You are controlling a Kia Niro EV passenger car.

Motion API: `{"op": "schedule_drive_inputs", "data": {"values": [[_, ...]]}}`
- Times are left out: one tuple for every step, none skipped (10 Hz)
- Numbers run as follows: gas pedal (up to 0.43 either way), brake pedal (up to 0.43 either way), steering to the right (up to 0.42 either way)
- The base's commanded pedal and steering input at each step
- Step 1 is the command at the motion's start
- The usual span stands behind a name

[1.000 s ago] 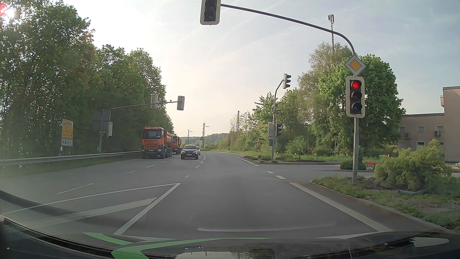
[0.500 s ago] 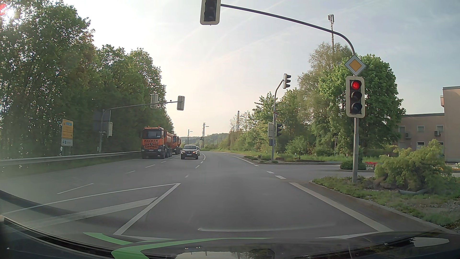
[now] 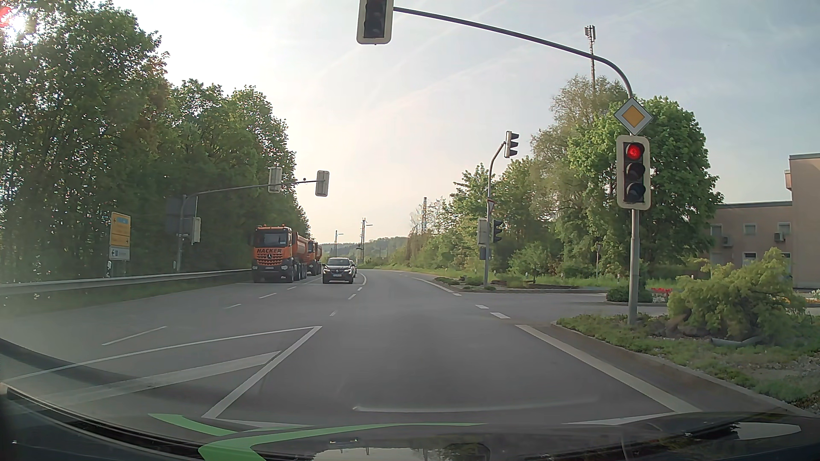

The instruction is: Follow the waypoints while adhering to traffic rules and regulations

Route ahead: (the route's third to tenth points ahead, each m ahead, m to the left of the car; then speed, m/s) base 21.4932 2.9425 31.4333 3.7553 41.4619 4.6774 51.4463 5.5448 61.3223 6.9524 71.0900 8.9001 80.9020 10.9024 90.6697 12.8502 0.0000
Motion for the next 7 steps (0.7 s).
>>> {"op": "schedule_drive_inputs", "data": {"values": [[0.000, 0.262, 0.004], [0.000, 0.262, 0.004], [0.000, 0.262, 0.004], [0.000, 0.262, 0.004], [0.000, 0.262, 0.004], [0.000, 0.262, 0.004], [0.000, 0.262, 0.004]]}}
